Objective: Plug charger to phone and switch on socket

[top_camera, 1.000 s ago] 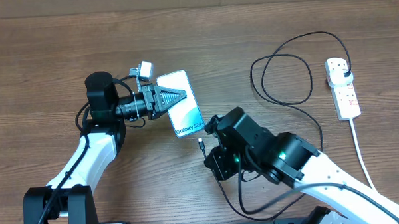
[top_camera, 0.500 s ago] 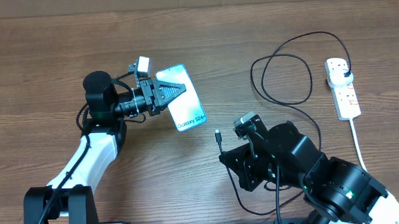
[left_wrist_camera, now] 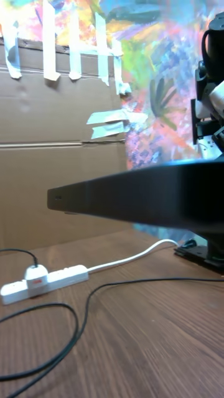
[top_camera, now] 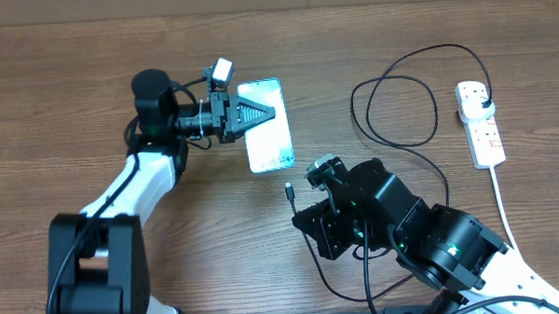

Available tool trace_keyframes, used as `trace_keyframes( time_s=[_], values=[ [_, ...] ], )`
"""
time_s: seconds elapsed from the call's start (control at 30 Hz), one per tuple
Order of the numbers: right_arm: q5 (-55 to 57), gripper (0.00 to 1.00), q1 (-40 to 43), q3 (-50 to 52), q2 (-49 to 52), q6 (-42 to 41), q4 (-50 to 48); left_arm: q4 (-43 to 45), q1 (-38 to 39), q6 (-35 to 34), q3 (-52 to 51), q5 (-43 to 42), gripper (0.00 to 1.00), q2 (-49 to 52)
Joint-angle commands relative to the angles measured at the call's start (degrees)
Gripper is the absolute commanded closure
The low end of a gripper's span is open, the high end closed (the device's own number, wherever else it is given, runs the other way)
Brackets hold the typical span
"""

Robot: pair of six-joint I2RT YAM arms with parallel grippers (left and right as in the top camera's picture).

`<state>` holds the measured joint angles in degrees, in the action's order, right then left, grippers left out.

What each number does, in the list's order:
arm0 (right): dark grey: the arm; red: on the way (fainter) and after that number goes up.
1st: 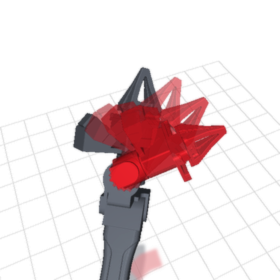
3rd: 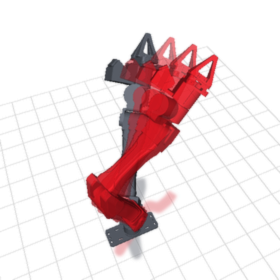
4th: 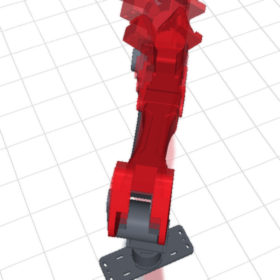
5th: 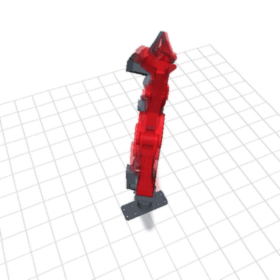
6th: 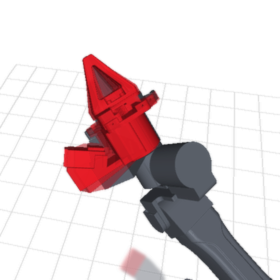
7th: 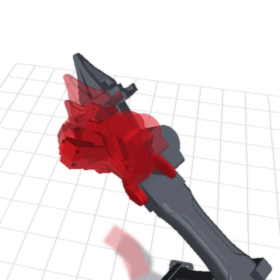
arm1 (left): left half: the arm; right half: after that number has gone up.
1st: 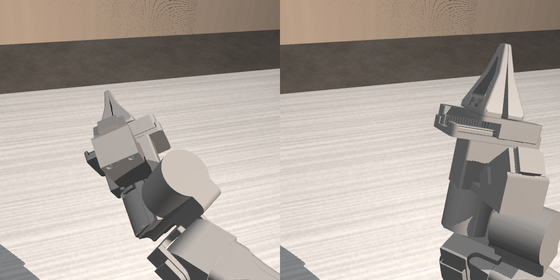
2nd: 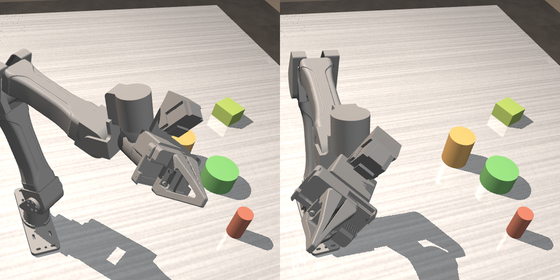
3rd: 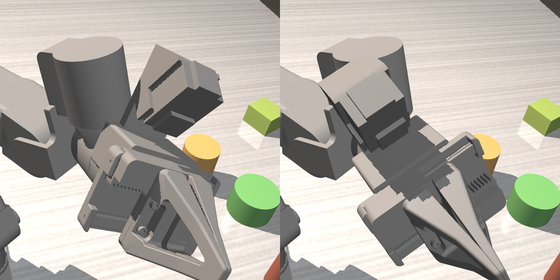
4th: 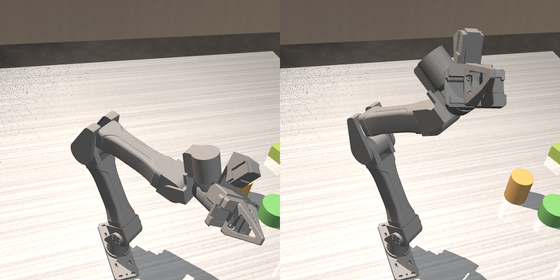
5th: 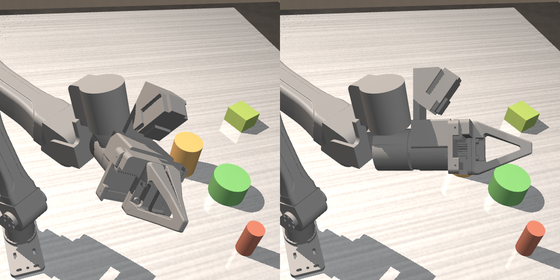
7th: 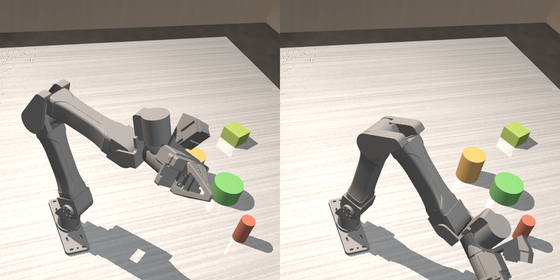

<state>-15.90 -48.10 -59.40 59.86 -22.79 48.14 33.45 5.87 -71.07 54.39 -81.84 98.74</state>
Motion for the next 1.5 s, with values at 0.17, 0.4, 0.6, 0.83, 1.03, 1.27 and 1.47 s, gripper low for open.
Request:
trace_keyframes(
  time_s=[0.17,0.4,0.6,0.83,1.03,1.27,1.47],
  values=[
    [-0.72,0.96,-0.17,3.13,0.83,-8.41,-2.78,0.35,2.97,0.42,1.79,-3.15,0.96,1.6],
    [0.0,0.96,-0.17,3.87,1.66,-8.92,-6.93,0.35,2.93,0.39,1.79,-3.28,0.96,1.6],
    [2.36,0.96,-0.15,3.87,3.54,-8.96,-7.02,0.33,2.95,0.37,1.79,-3.04,0.96,1.6],
    [0.61,0.96,-0.17,3.87,7.58,-8.96,-7.58,0.33,2.95,0.39,1.79,-1.86,0.96,1.6],
    [0.66,0.96,-0.17,3.87,8.04,-8.94,-7.65,0.31,2.89,4.48,1.79,-1.84,0.96,1.6],
    [0.66,0.96,-0.17,3.87,8.04,-8.92,-7.5,0.28,2.73,6.97,1.79,-1.11,0.96,1.6],
    [0.66,0.96,-0.17,3.87,8.04,-8.87,-7.04,0.24,2.73,8.28,1.79,0.17,0.96,1.6]
  ],
)
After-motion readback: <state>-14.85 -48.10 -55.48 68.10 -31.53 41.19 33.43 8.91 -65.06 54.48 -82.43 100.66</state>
